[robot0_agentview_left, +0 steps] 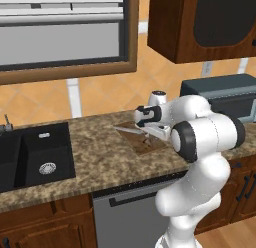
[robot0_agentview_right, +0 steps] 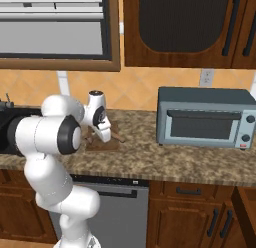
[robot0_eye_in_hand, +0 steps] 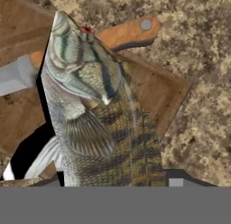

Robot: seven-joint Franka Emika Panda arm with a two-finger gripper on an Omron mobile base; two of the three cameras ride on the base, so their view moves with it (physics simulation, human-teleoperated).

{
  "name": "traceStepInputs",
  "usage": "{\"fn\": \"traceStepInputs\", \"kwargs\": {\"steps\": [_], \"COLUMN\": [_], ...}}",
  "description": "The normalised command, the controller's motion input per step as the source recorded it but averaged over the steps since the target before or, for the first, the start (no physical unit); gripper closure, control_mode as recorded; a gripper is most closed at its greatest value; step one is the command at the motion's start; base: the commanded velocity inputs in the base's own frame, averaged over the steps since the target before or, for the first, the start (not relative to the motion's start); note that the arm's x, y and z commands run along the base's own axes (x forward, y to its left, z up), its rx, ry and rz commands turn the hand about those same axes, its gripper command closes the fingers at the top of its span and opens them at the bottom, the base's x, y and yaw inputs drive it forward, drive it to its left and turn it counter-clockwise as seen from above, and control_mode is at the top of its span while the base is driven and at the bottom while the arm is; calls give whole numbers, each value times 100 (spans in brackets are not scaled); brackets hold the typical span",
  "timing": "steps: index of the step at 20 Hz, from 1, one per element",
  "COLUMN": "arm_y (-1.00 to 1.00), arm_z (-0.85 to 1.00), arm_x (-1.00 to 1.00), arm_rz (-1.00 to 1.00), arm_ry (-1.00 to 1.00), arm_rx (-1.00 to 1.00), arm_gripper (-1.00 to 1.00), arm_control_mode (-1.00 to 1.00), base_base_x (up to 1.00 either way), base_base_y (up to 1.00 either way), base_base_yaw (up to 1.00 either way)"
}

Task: Pick up the knife from the drawer and place it on the cutting board. Then place the meat from the plate to the cutting board.

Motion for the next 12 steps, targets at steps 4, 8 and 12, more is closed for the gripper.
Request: {"fn": "traceStepInputs", "kwargs": {"steps": [4, 8, 12], "arm_y": [9, 0, 0], "arm_z": [-18, -32, -33], "arm_x": [7, 8, 26], "arm_rz": [2, 0, 1], "arm_ry": [-4, -1, 0], "arm_rx": [-1, -4, 0], "arm_gripper": [100, 100, 100], "arm_control_mode": [-100, -100, -100], "base_base_x": [0, 0, 0], "base_base_y": [0, 0, 0], "base_base_yaw": [0, 0, 0]}}
